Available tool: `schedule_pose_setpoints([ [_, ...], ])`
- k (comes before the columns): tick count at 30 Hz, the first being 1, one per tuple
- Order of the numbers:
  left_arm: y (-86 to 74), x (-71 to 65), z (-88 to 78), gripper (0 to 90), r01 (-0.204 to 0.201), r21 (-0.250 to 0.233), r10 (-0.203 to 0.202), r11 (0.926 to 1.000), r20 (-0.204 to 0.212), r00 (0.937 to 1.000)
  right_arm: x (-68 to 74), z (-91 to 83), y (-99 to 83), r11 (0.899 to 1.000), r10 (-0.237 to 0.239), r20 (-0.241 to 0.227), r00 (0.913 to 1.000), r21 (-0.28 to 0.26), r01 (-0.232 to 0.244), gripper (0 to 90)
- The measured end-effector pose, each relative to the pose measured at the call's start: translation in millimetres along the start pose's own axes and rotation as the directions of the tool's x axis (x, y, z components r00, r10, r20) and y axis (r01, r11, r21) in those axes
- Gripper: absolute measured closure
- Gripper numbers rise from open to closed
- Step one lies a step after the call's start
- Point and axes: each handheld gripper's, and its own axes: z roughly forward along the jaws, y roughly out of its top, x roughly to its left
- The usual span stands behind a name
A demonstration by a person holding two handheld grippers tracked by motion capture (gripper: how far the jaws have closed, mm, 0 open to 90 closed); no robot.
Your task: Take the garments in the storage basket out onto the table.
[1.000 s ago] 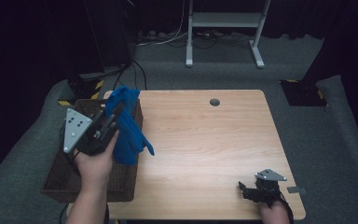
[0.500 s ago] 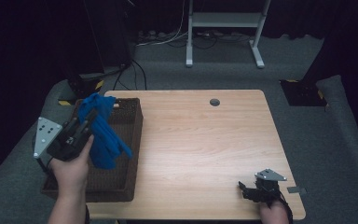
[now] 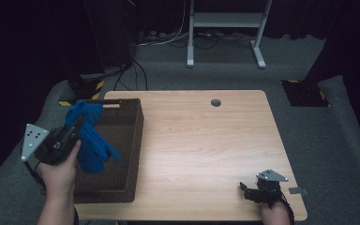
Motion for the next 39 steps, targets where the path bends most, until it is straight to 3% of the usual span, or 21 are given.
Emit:
schedule_pose_setpoints([
  [13, -27.0, 40.3, -10.3, 79.1, 0.043, 0.037, -0.042, 0.9984, -0.039, 0.9984, 0.0, 0.0, 0.0, 1.0, 0.0, 0.0, 1.0, 0.0, 0.0, 11.6],
  [19, -38.5, 52.7, -12.3, 79.1, 0.063, 0.062, -0.061, 0.9961, -0.041, 0.9973, 0.0, 0.0, 0.0, 1.0, 0.0, 0.001, 1.0, 0.0, 0.0, 11.6],
  [28, -50.2, 61.2, -10.8, 79.1, 0.08, 0.091, -0.077, 0.9927, -0.03, 0.9966, 0.0, 0.0, 0.0, 1.0, 0.0, 0.001, 1.0, 0.0, 0.0, 11.6],
  [39, -53.5, 59.1, -15.9, 79.1, 0.058, 0.128, -0.055, 0.99, -0.03, 0.998, 0.0, 0.0, 0.0, 1.0, 0.001, 0.001, 1.0, 0.0, -0.001, 11.6],
])
